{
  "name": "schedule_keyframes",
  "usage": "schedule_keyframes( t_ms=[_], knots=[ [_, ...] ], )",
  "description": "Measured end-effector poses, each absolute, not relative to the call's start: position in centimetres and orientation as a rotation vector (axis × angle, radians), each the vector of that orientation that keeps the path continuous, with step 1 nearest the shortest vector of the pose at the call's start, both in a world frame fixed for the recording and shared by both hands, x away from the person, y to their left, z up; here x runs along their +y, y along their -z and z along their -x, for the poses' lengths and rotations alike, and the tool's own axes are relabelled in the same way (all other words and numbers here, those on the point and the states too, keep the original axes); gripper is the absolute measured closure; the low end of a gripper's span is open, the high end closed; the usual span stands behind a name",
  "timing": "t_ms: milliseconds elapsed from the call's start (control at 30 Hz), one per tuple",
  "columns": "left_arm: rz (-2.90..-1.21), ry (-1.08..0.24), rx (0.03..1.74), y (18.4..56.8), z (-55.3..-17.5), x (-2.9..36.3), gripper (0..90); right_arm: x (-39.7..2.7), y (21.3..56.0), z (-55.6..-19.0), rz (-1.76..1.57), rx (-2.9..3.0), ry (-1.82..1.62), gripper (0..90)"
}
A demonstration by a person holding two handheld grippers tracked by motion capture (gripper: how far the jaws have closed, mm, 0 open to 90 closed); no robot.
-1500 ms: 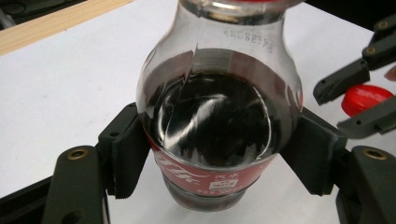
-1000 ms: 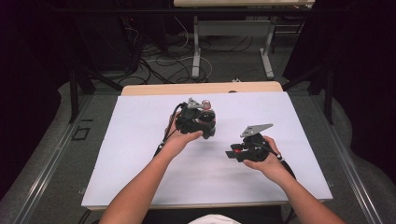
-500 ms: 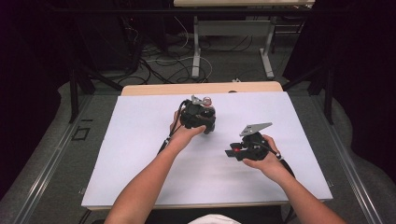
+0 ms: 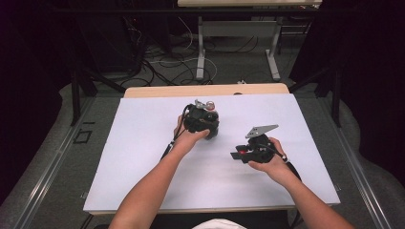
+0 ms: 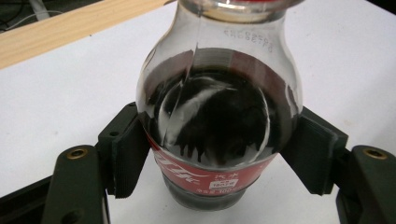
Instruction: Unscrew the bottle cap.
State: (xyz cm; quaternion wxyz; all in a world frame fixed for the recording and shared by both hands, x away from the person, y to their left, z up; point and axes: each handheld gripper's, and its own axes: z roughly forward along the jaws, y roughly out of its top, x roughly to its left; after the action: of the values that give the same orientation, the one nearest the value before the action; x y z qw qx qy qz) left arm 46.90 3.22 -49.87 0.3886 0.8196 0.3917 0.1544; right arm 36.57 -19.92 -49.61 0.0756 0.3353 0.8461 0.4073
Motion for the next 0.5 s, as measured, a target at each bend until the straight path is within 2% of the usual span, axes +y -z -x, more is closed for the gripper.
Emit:
schedule_keyframes(
  t_ms=[500],
  knots=[
    [-2.067,-0.405,0.997,50.78,-45.96,3.33,28.7,-19.50,49.72,-36.52,-0.997,2.548,-1.224,61.2]
  ],
)
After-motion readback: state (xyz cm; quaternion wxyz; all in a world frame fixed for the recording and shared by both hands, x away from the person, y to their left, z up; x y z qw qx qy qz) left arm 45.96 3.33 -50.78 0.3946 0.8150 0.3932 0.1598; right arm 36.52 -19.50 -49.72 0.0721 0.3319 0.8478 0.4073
